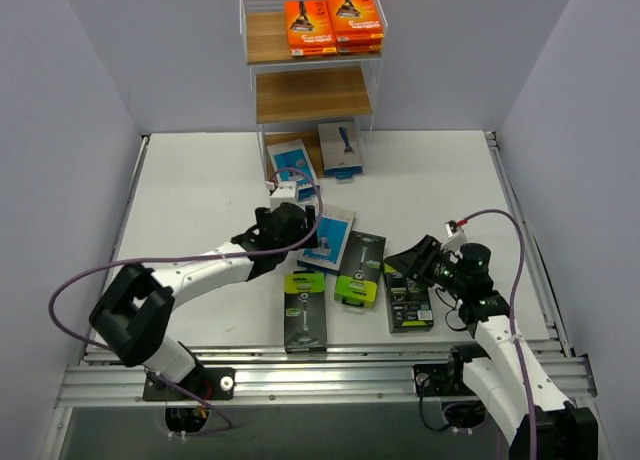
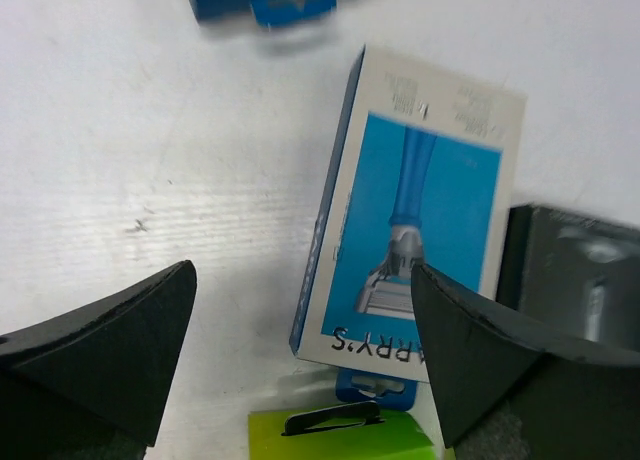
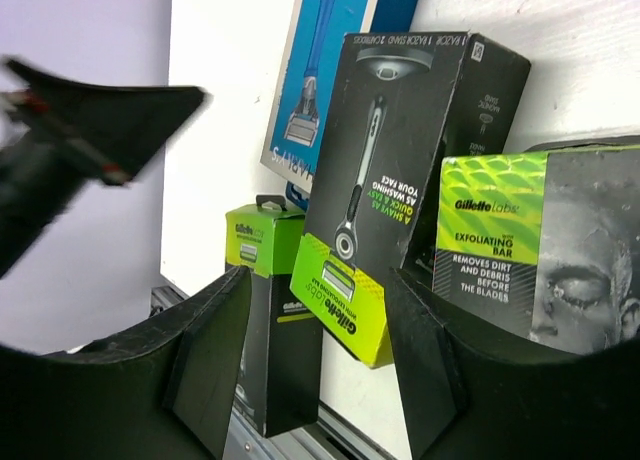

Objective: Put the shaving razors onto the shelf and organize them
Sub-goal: Grab a shaving razor with the right arm

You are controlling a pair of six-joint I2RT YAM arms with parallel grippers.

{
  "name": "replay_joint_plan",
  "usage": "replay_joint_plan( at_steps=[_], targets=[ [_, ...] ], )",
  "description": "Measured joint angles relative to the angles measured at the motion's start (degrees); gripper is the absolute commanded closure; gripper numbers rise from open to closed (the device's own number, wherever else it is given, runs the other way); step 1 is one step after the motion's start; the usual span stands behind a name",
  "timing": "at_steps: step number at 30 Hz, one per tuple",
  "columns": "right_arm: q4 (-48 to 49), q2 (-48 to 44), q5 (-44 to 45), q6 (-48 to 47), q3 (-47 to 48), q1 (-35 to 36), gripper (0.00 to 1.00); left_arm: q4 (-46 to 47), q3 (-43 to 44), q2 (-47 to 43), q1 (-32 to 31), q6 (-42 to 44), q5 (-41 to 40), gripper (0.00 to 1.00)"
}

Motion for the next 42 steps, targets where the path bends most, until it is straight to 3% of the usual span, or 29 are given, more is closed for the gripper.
replay_joint_plan(
  at_steps=[5, 9, 14, 21, 31, 42],
  targets=[
    [3.54, 3.85, 0.74, 1.14, 1.03, 0.02, 0.50, -2.82, 1.86, -10.78, 6.62, -2.34, 3.52, 0.04],
    [8.52, 6.64, 1.25, 3.34, 1.07, 0.11, 0.69, -1.01, -1.03, -16.44, 17.18, -7.13, 11.21, 0.02],
    [14.88, 13.51, 4.09, 7.54, 2.47, 2.93, 0.69, -3.30, -3.30, -16.96, 22.62, -10.40, 18.80, 0.02],
    [22.12, 27.17, 13.35, 12.20, 11.28, 14.16, 0.65, -9.53, 6.43, -16.74, 27.43, -8.70, 26.29, 0.04],
    [30.16, 50.36, 30.40, 21.73, 22.38, 26.05, 0.66, -13.86, 9.40, -22.60, 29.18, 2.69, 20.11, 0.06],
    [32.46, 69.40, 42.23, 27.82, 40.76, 31.69, 0.66, -15.91, 9.88, -24.90, 27.30, 7.63, 13.20, 0.06]
  ],
)
